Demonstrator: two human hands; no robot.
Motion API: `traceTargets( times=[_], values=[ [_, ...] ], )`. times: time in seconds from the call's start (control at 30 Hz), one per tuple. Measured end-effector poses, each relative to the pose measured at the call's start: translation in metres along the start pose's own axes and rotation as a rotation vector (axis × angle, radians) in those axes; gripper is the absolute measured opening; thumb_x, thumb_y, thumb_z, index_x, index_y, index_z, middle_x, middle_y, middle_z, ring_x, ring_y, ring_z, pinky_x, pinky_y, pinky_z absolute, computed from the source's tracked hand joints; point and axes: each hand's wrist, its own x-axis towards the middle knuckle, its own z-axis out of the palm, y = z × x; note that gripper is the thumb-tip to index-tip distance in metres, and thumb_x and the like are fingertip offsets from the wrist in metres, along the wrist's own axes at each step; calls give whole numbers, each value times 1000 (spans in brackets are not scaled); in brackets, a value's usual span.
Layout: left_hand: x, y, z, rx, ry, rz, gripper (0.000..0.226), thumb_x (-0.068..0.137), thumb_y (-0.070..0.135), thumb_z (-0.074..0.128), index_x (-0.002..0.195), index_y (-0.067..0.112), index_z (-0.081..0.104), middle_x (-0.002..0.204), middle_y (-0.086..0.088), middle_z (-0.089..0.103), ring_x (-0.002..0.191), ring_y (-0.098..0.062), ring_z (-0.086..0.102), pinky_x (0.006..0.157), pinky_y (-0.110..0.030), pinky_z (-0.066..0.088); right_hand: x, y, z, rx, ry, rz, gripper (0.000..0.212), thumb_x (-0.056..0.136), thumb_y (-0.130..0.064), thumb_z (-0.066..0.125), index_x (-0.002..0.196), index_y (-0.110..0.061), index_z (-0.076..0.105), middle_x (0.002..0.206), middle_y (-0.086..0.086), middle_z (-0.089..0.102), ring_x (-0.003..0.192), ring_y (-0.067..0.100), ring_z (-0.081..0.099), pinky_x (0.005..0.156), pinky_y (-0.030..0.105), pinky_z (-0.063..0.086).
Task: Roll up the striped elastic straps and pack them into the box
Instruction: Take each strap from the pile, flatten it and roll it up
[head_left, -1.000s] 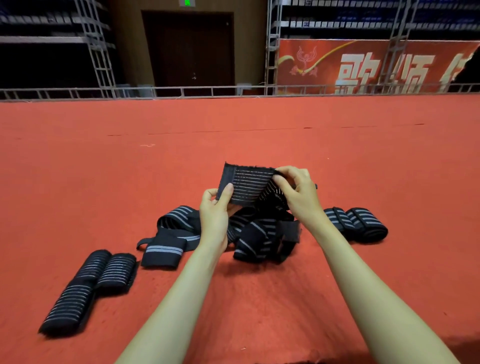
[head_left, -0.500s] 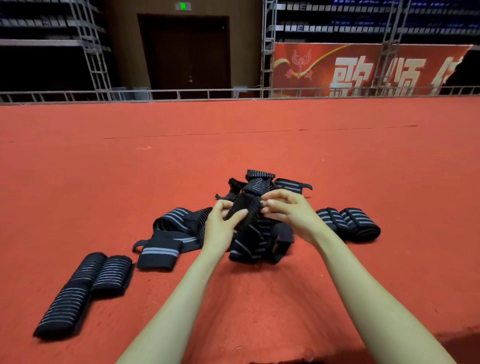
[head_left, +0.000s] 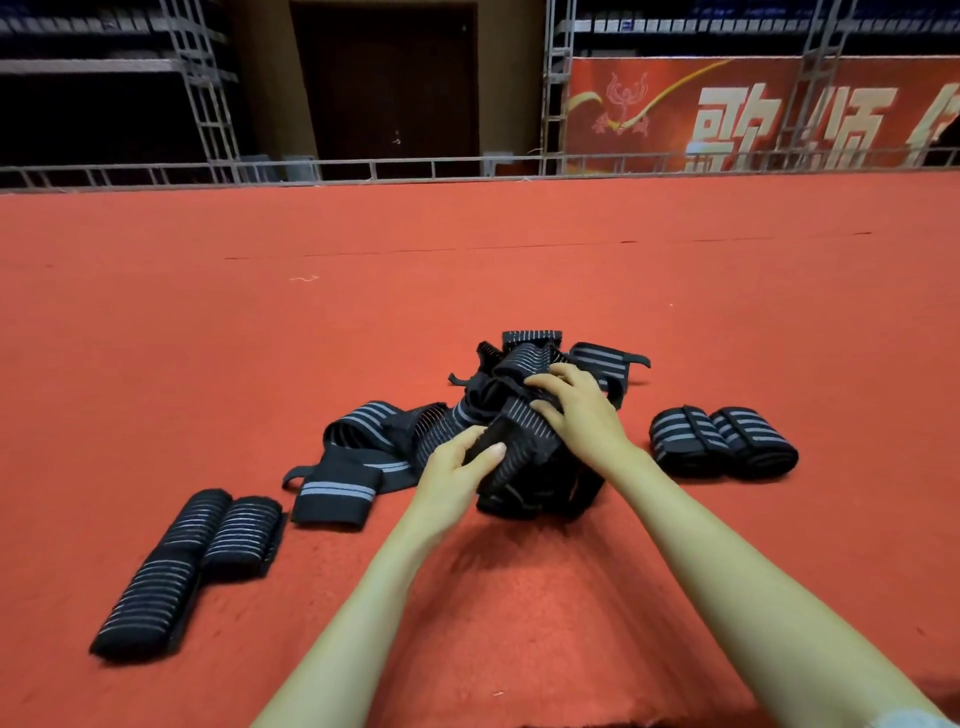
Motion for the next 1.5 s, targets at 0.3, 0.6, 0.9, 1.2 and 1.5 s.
traceTargets(
  times=[0.3, 0.6, 0.9, 1.2, 1.5],
  values=[
    [1, -14, -22, 31, 277, -134, 19, 89, 29, 53, 91, 16, 68, 91, -7, 72, 92, -26, 66, 88, -47, 48, 48, 5, -11, 20, 92, 195, 38, 88, -5, 53, 122, -21, 65, 121, 5, 65, 112, 29, 57, 85, 38, 47],
    [26, -10, -24, 410, 77, -318, 53, 87, 26, 65, 135, 9, 49, 134, -8, 54, 121, -21, 52, 102, -28, 36, 47, -6, -25, -85, -262, -298, 58, 87, -29, 67, 139, -39, 42, 141, -5, 36, 117, 13, 43, 87, 33, 45],
    [5, -5, -23, 310, 350, -10, 23, 87, 14, 63, 108, 20, 67, 104, 8, 65, 99, -7, 57, 88, -22, 40, 64, -6, -20, -133, 255, -53, 21, 94, -24, 56, 101, -8, 68, 92, 11, 63, 91, 33, 58, 66, 36, 40],
    [8, -14, -50, -278, 619, -260, 18, 81, 14, 67, 95, 23, 72, 100, 4, 71, 103, -19, 62, 98, -38, 45, 44, 14, -6, -216, 193, 146, 24, 96, -21, 52, 107, -4, 64, 97, 14, 59, 89, 38, 58, 64, 37, 37],
    [3, -26, -58, -170, 580, -325, 13, 82, 18, 63, 90, 27, 69, 103, 2, 70, 103, -20, 61, 95, -42, 46, 46, 13, -13, -91, -7, 467, 26, 93, -20, 57, 115, -8, 63, 115, 18, 64, 111, 37, 56, 84, 39, 45]
  ],
)
